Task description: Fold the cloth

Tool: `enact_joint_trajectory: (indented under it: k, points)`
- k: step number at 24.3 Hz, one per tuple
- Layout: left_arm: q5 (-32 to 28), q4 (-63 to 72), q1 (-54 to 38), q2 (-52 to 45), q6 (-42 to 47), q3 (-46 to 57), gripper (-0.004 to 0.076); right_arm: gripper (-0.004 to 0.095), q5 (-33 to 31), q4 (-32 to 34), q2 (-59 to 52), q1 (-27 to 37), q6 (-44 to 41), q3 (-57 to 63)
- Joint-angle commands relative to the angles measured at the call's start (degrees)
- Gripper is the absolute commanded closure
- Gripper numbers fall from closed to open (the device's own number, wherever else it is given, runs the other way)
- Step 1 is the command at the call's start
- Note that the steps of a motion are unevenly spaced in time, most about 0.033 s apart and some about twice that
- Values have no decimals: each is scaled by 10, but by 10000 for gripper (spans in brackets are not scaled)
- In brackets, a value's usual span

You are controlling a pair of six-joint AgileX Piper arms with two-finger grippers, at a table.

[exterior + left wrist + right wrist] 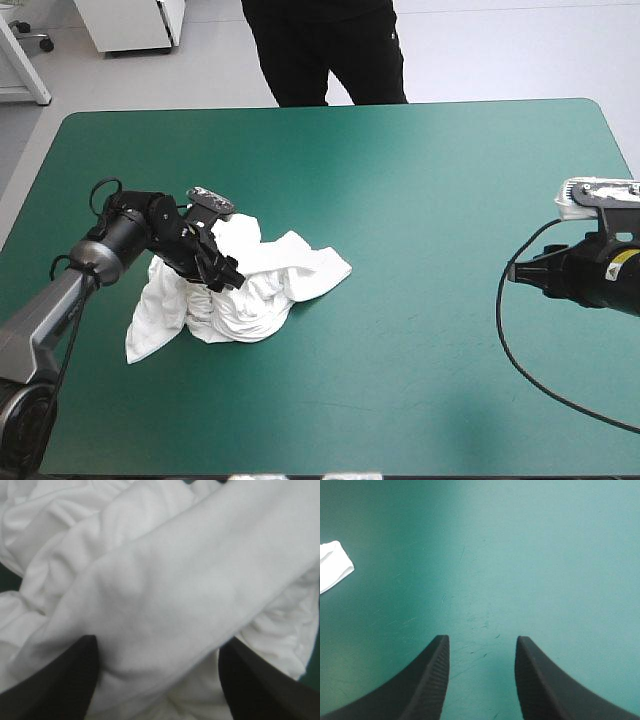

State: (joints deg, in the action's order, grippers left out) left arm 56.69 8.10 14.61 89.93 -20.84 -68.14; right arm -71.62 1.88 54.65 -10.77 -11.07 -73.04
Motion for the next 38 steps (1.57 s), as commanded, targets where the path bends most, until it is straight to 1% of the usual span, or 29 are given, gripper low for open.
enact_joint_trajectory:
  k: [1, 3, 5, 6, 7, 8, 9, 10, 11, 12, 17, 19, 25, 32, 36, 38]
  points:
    - [-37, 2, 1, 17, 7, -20, 223, 513, 1, -1, -3, 2, 1, -14]
    - [-45, 2, 1, 50, 7, -20, 223, 513, 1, -1, -3, 2, 1, -14]
    - [-44, 13, 1, 74, 7, -20, 245, 518, 1, 1, -3, 2, 1, -14]
    - [-45, 31, 1, 88, 4, -20, 297, 531, 1, 1, -3, 2, 1, -14]
    - [-47, 41, 1, 94, -3, -20, 324, 536, 1, 1, -3, 2, 1, -14]
    - [-49, 69, 3, 104, -26, -20, 402, 537, 1, 1, -3, 2, 1, -14]
    - [-48, 87, 8, 110, -44, -20, 503, 536, 1, 1, -3, 2, 1, -14]
    - [-46, 89, 17, 111, -52, -20, 573, 536, 1, 1, -3, 2, 1, -14]
    - [-44, 89, 33, 111, -62, -20, 712, 536, 1, 1, -3, 2, -3, -14]
    - [-44, 89, 49, 110, -69, -20, 728, 536, 1, 1, -3, 2, -6, -14]
    - [-53, 109, 160, 110, -55, -20, 733, 557, 1, 4, -3, 2, -9, -14]
    - [-56, 109, 186, 110, -41, -20, 733, 557, 1, 4, -3, 2, -9, -14]
    - [-56, 139, 252, 110, -40, -20, 733, 557, 1, 4, -3, 2, -9, -14]
    - [-57, 158, 300, 110, -38, -20, 733, 557, 1, 4, -3, 2, -14, -14]
    - [-65, 158, 304, 110, -44, -21, 732, 557, 1, 4, -3, 2, -14, -14]
    - [-56, 157, 304, 110, -62, -32, 713, 557, 1, 3, -3, 2, -14, -14]
